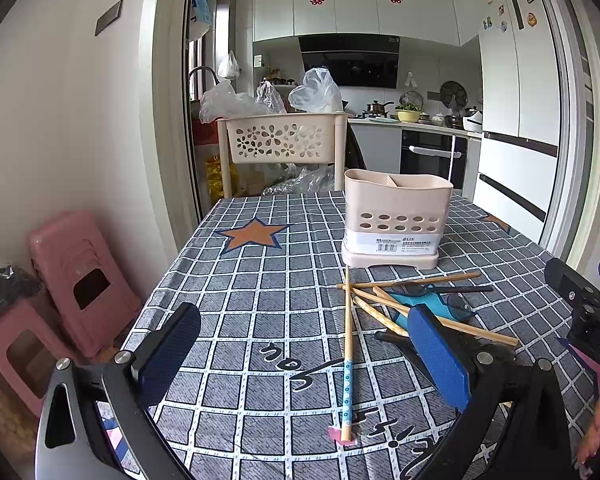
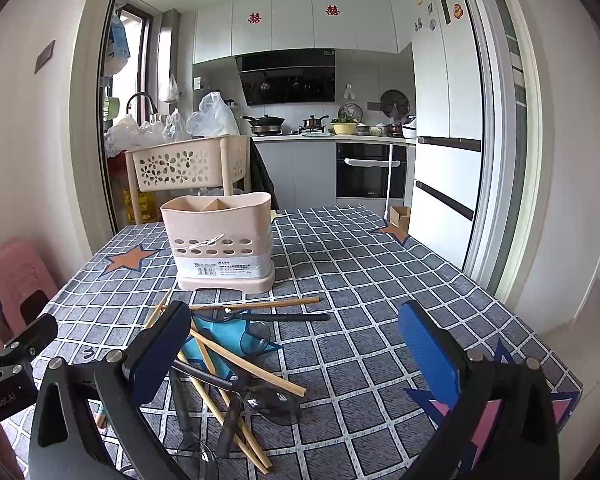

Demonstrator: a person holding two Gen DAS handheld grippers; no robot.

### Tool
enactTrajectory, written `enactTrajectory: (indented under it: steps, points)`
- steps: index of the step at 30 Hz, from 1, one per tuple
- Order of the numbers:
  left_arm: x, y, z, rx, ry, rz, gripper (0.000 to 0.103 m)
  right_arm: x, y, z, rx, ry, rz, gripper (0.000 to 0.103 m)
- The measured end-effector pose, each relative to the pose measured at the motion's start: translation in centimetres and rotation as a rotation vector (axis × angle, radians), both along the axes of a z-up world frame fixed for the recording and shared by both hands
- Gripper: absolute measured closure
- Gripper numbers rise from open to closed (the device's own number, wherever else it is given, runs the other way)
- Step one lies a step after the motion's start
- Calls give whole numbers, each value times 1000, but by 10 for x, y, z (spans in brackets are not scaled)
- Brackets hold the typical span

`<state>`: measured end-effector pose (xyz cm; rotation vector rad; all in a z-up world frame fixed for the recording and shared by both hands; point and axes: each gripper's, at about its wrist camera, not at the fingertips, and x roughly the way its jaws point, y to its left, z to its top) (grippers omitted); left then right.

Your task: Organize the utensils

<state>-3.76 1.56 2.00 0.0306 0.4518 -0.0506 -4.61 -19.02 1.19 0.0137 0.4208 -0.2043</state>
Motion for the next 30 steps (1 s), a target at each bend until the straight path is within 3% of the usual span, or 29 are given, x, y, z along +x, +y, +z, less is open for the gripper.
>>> enactTrajectory:
  steps: [30]
  points:
    - [3, -3, -3, 7, 13, -4, 0, 3, -1, -1, -26, 5, -1, 0]
